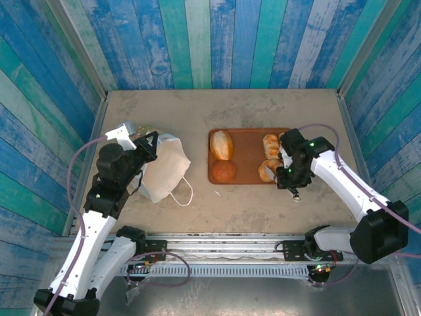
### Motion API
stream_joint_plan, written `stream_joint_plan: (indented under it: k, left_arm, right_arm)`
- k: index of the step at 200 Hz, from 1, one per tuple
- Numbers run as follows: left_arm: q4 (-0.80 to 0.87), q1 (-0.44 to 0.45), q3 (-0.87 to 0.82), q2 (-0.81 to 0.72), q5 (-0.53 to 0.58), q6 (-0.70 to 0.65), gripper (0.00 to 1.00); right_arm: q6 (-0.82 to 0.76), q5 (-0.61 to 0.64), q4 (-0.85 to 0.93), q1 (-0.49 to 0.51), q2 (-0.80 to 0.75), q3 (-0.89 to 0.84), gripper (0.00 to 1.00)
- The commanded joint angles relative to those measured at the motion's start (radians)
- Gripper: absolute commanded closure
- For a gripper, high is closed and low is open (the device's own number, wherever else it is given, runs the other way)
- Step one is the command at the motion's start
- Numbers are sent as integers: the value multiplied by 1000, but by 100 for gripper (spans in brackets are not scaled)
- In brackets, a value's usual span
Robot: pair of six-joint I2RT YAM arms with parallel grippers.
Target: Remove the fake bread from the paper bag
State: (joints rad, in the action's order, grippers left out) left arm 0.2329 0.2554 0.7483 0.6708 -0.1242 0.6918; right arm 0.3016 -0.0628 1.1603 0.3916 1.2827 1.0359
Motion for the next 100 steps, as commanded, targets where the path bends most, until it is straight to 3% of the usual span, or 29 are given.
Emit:
stream_joint_plan:
  k: [1,100]
  left_arm:
    - [-7,2,-8,-10,19,-9,100]
    - [-4,1,-12,-16,29,-9,100]
  right_arm:
    - [29,51,27,-8,-38,-23,56]
    - [103,118,98,-19,-72,-27,56]
